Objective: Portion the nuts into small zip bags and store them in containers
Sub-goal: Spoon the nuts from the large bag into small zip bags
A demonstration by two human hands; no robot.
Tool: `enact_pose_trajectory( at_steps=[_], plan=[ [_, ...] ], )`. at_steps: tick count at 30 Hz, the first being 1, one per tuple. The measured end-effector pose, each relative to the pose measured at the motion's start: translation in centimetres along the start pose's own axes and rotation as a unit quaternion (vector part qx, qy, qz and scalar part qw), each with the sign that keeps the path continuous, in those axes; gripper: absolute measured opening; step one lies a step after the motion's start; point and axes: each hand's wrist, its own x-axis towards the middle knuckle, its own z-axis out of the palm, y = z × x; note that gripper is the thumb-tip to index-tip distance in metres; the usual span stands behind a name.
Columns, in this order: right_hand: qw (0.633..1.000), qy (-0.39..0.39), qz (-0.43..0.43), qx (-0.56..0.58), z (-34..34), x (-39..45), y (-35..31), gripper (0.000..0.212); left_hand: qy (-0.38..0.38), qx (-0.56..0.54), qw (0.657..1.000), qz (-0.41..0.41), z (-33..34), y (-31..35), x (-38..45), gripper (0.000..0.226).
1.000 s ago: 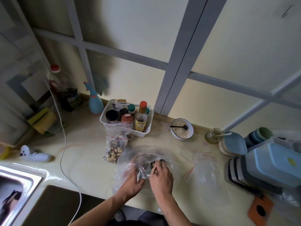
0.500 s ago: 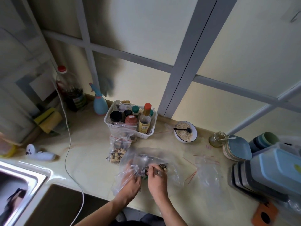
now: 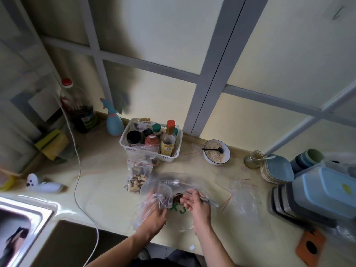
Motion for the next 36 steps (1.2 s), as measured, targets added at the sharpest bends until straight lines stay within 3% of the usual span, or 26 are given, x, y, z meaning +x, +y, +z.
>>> enact_pose_trajectory(
  at_steps=[3, 4, 7, 10, 14, 18, 26, 29, 32, 34, 36],
  plan=[
    [0.997, 0.028, -0.043, -0.060, -1.1, -0.1, -1.2, 0.028, -0.029, 0.004, 0.999, -0.031, 1.1, -1.3, 0.7, 0.070],
    [0.995, 0.036, -0.054, -0.070, -1.4, -0.3, -1.6, 0.028, -0.035, 0.007, 0.999, -0.022, 1.4, -1.7, 1.1, 0.075],
    [0.991, 0.058, -0.081, -0.088, -2.5, -1.4, -2.9, 0.030, -0.068, 0.005, 0.998, -0.010, 1.8, -1.8, 2.0, 0.056],
    [0.985, 0.083, -0.111, -0.108, -3.6, -2.7, -3.9, 0.034, -0.082, -0.019, 0.996, -0.041, 2.4, -2.0, 2.7, 0.090],
    [0.977, 0.094, -0.140, -0.130, -4.3, -3.9, -4.7, 0.039, -0.125, 0.029, 0.992, 0.014, 0.8, 1.5, 2.3, 0.099],
    [0.973, 0.052, -0.149, -0.168, -4.2, -4.3, -4.4, 0.037, -0.115, 0.039, 0.990, 0.068, 1.2, 2.0, 2.4, 0.108],
    [0.922, -0.182, -0.151, -0.308, -4.5, -5.1, -3.4, 0.022, -0.083, -0.007, 0.991, 0.100, 1.5, 2.6, 2.9, 0.105],
    [0.918, -0.183, -0.183, -0.299, -4.7, -4.9, -3.8, 0.023, -0.089, -0.015, 0.991, 0.104, 1.3, 3.1, 2.7, 0.098],
    [0.927, -0.167, -0.217, -0.256, -4.8, -4.6, -4.6, 0.023, -0.099, -0.047, 0.987, 0.115, 0.4, 3.8, 2.6, 0.073],
    [0.930, -0.159, -0.233, -0.236, -4.9, -4.4, -5.2, 0.024, -0.103, -0.065, 0.988, 0.096, 0.5, 3.5, 2.6, 0.094],
    [0.936, -0.132, -0.248, -0.212, -4.9, -4.1, -5.5, 0.026, -0.102, -0.038, 0.993, 0.043, 0.7, 3.0, 2.7, 0.081]
  ],
)
